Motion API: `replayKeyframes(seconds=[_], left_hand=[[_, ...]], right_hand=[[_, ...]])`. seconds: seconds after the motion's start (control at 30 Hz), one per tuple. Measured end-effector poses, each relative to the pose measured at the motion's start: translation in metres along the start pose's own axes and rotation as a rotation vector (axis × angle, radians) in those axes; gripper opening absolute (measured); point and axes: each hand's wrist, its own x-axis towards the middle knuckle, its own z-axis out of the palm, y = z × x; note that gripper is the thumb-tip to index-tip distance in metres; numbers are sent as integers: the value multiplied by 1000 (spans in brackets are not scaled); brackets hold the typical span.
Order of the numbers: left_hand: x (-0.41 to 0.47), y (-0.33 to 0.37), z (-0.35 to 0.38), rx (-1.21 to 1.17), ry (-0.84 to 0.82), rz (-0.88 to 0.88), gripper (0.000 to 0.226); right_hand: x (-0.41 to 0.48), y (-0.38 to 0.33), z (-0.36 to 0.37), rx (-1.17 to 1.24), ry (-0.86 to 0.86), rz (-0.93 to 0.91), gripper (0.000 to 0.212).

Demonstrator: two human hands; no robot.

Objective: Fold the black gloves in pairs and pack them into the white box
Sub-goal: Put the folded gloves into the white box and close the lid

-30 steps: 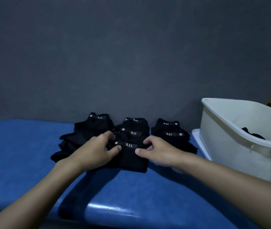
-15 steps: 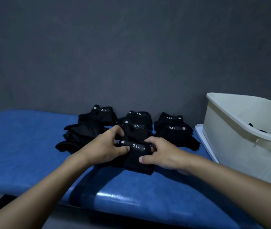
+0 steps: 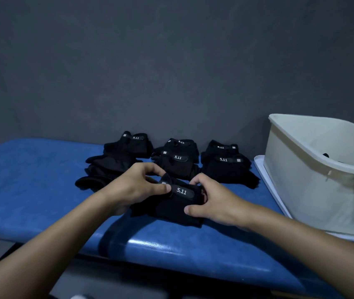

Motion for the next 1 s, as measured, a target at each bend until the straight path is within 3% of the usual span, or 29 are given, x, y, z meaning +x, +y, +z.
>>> replayKeyframes(seconds=[0.17, 0.33, 0.47, 0.57, 0.7, 0.87, 1.0], left_hand=[[2, 5, 5, 24, 26, 157, 29], [5, 33, 1, 132, -57, 340, 32], [8, 68, -6, 161, -142, 438, 34], [10, 101, -8, 204, -215, 518, 32], [15, 145, -3, 272, -258, 610, 36], [27, 200, 12, 328, -183, 689, 38], [43, 238, 48, 379, -280, 716, 38]], right_hand=[[-1, 0, -9, 127, -43, 51, 50], [1, -13, -32, 323, -105, 59, 66], [-2, -29, -55, 396, -159, 50, 42], [-8, -44, -72, 379, -164, 16, 42], [-18, -61, -99, 368, -41, -40, 44], [-42, -77, -148, 370, 244, -138, 29], [-64, -72, -194, 288, 429, -145, 30]])
